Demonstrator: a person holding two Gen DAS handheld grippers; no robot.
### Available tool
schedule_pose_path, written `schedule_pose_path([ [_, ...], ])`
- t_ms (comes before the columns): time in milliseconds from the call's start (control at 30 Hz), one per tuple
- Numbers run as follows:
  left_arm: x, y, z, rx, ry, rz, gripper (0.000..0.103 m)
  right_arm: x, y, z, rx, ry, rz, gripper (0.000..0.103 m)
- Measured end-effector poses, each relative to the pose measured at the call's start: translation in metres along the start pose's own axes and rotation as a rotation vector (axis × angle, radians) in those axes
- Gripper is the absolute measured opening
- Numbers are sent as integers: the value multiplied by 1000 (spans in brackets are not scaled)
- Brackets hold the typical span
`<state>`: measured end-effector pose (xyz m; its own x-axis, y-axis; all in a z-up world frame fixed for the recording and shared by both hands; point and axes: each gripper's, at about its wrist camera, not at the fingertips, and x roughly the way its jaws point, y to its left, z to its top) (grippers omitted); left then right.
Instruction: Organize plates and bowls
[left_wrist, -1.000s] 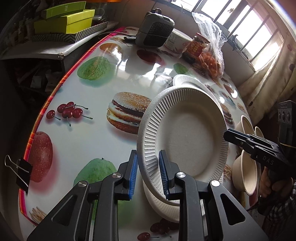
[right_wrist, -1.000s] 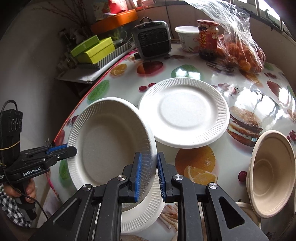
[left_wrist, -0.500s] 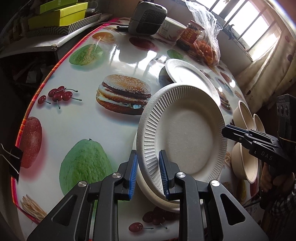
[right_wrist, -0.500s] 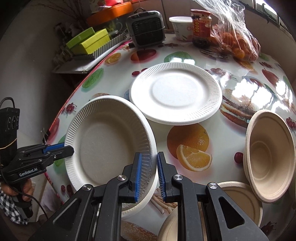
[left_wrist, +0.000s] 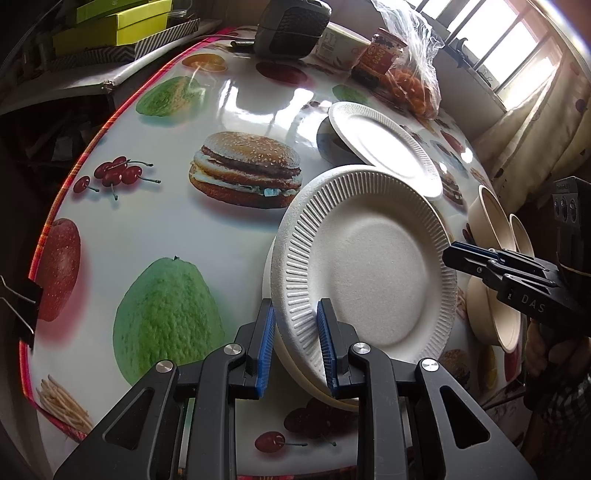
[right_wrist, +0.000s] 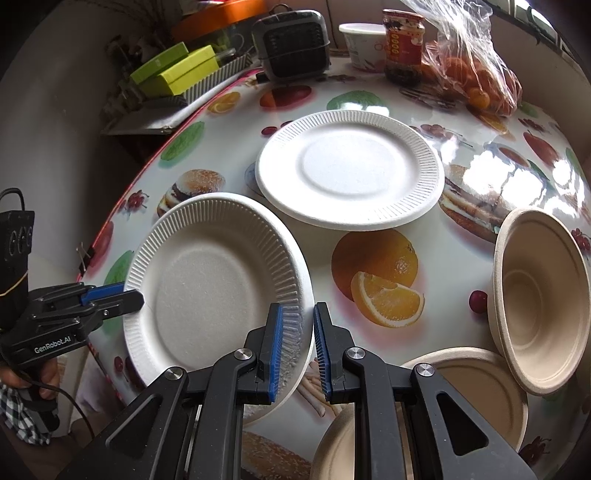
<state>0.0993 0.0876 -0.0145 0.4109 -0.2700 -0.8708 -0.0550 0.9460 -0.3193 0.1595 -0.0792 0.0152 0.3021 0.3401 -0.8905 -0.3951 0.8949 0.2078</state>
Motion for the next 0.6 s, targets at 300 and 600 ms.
schedule_pose_path([
  [300,3,-1,2,-4,4,12,24,5,1,0,-7,16,-10,17],
  [600,3,-2,1,-1,5,18,24,7,1,-1,-4,20,-10,17],
])
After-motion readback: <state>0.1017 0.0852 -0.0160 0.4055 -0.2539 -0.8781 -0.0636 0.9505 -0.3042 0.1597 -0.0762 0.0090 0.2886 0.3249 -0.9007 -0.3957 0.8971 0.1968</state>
